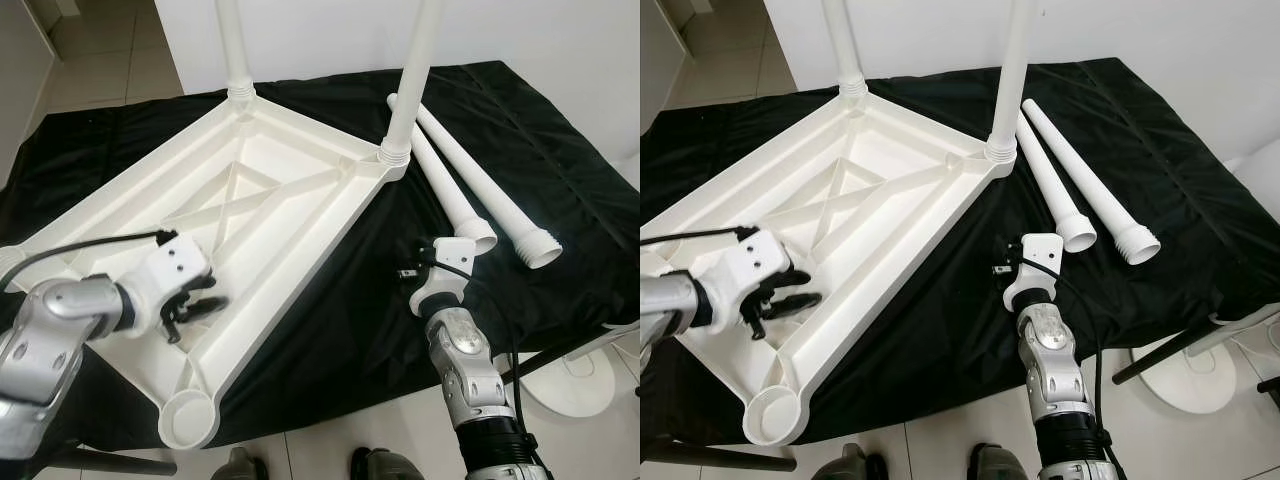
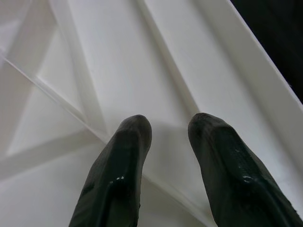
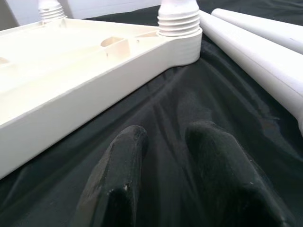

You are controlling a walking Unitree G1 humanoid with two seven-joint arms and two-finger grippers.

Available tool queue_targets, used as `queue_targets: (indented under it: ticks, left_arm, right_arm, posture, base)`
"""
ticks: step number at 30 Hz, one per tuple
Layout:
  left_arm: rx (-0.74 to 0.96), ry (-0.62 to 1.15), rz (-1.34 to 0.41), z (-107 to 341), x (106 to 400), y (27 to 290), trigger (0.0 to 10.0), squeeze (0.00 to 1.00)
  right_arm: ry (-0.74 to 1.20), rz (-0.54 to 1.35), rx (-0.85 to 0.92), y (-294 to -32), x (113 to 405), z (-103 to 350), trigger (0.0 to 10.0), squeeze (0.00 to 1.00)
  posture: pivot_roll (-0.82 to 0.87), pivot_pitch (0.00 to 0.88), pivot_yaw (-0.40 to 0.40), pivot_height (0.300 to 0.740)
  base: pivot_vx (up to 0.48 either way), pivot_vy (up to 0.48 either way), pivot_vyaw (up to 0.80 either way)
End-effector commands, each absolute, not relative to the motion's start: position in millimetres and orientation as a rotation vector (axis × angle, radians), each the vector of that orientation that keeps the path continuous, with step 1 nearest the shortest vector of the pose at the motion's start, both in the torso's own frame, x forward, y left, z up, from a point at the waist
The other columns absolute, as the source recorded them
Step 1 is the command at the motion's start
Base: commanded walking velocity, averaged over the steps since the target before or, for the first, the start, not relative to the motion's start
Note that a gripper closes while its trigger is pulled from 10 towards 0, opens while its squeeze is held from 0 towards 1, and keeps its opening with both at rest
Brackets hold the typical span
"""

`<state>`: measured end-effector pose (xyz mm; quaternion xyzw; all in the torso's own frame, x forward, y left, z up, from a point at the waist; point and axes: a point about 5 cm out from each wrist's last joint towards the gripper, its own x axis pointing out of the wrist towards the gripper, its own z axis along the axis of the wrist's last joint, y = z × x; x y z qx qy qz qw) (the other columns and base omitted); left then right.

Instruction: Building children table

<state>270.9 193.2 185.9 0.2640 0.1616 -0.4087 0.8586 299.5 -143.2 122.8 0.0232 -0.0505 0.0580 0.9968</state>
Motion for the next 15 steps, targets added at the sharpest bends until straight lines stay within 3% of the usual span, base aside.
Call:
queue_targets:
  ticks: [1, 4, 15]
  left_arm:
    - [0.555, 0.307, -0.670, 192, 285, 212, 10.0, 0.00]
    - [0.573, 0.306, -0.539, 194, 297, 226, 10.0, 0.00]
    - [0.691, 0.397, -0.543, 165, 296, 222, 10.0, 0.00]
  right_arm:
    - [-0.086, 0.120, 0.047, -142, 299, 119, 10.0, 0.00]
    - [-0.087, 0.123, 0.047, -142, 300, 120, 10.0, 0.00]
    - [-0.092, 0.123, 0.050, -140, 301, 121, 10.0, 0.00]
  posture:
    - [-0.06, 0.111, 0.045, 0.740]
    - [-0.06, 0.109, 0.047, 0.740]
    - [-0.06, 0.104, 0.050, 0.740]
  base:
    - [0.000, 0.000, 0.00]
    - [0.000, 0.000, 0.00]
    - [0.000, 0.000, 0.00]
